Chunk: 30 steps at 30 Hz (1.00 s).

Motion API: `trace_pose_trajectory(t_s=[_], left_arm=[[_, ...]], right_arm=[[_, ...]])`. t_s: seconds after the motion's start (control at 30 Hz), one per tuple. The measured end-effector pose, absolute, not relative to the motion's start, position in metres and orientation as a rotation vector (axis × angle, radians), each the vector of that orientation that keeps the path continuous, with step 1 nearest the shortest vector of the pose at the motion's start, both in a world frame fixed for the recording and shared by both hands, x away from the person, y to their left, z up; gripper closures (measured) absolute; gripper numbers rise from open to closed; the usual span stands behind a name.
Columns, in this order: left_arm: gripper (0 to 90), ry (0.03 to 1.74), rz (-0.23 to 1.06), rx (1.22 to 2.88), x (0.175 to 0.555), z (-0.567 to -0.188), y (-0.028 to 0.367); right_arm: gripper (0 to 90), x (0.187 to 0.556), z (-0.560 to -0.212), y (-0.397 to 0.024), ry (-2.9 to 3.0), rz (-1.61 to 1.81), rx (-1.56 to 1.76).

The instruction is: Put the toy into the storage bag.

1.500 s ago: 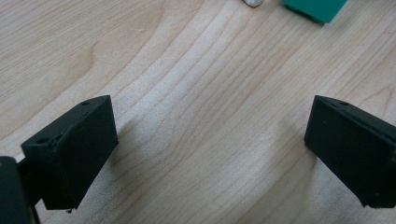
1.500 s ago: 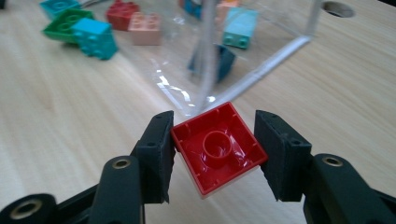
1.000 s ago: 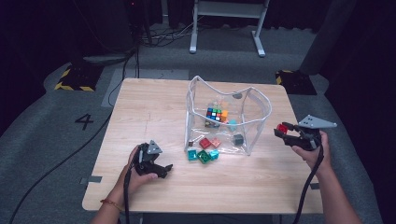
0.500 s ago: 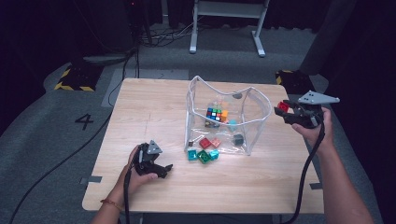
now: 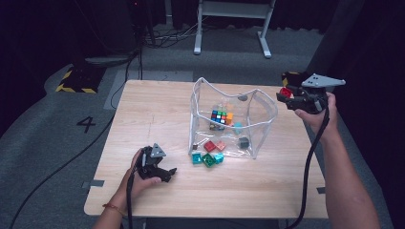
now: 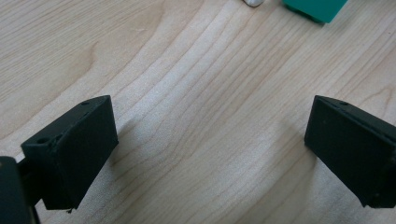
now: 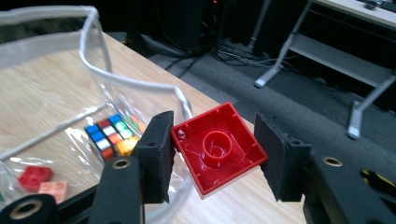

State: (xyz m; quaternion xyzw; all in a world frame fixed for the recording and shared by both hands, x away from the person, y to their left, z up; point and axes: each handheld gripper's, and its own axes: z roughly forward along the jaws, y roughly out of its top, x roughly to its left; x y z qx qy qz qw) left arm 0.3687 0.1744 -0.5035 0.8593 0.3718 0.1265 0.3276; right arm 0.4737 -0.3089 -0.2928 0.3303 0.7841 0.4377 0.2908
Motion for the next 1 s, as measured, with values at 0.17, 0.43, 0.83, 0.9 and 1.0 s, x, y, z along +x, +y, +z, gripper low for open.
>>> trace_pose_trajectory(t_s=[0.17,0.43,0.83,0.9,1.0], left_arm=[[2.7,0.974,0.332,2.250,0.369,-0.503,0.174],[2.7,0.974,0.332,2.250,0.369,-0.503,0.174],[2.7,0.974,0.332,2.250,0.369,-0.503,0.174],[2.7,0.974,0.332,2.250,0.369,-0.503,0.174],[2.7,0.974,0.332,2.250,0.369,-0.503,0.174]], right_arm=[[49.4,0.479,-0.290,-0.294,2.127,1.169,0.844],[49.5,0.483,-0.289,-0.265,2.183,1.201,0.765],[49.4,0.484,-0.299,-0.220,2.347,1.196,0.622],[49.4,0.485,-0.301,-0.214,2.370,1.181,0.605],[49.4,0.489,-0.306,-0.208,2.422,1.143,0.574]])
